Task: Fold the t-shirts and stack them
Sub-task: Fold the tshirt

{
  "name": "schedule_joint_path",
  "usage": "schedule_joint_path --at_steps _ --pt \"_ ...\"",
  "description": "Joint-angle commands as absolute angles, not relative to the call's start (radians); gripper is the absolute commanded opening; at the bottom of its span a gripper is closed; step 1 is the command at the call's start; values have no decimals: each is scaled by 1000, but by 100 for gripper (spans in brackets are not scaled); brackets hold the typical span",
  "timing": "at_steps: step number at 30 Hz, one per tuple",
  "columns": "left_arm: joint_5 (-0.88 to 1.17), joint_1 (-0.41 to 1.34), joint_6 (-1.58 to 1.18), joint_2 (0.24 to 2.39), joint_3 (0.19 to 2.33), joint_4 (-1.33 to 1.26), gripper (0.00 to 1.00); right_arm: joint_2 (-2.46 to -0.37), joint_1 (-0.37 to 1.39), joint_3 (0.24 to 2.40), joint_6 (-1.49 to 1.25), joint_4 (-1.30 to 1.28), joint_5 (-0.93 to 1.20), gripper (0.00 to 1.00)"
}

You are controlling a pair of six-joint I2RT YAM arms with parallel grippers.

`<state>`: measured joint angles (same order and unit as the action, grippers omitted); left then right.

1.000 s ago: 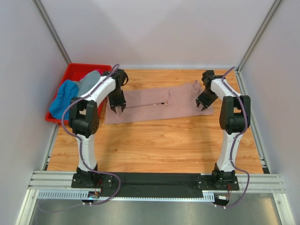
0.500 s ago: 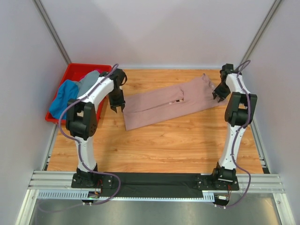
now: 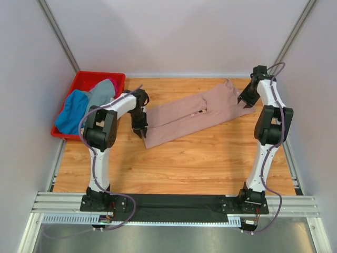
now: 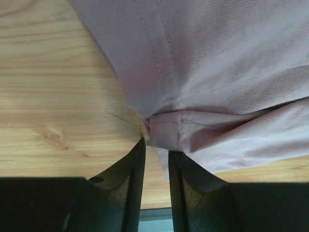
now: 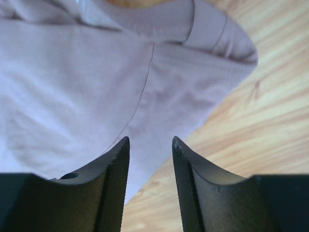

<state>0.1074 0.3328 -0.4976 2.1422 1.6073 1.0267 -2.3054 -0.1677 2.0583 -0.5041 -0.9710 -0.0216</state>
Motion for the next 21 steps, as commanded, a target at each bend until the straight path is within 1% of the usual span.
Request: schedule_joint_path --at_steps 1,4,6,8,11,14,17,21 --pt "88 328 -476 2183 1620 1067 32 -2183 -167 1979 -569 -956 90 43" --pt "25 328 -486 2195 1617 1120 32 -2146 -166 1904 -594 -947 107 45" --pt "14 328 -488 2194 1595 1132 32 -2125 -166 1858 -610 -933 115 48" --pt "2 328 -491 2187 1560 1147 31 -2102 -166 1842 -615 -931 126 49" --pt "2 328 -508 2143 1487 1152 30 -2069 -166 1806 -617 -931 140 49" --pt "2 328 -537 2065 1399 1131 31 -2025 -166 1721 -636 -902 155 49" --pt "50 328 -577 1952 1326 1123 34 -1988 -166 1620 -690 -879 138 48" --pt "124 328 -617 1841 1264 1132 42 -1925 -166 1471 -770 -712 161 49"
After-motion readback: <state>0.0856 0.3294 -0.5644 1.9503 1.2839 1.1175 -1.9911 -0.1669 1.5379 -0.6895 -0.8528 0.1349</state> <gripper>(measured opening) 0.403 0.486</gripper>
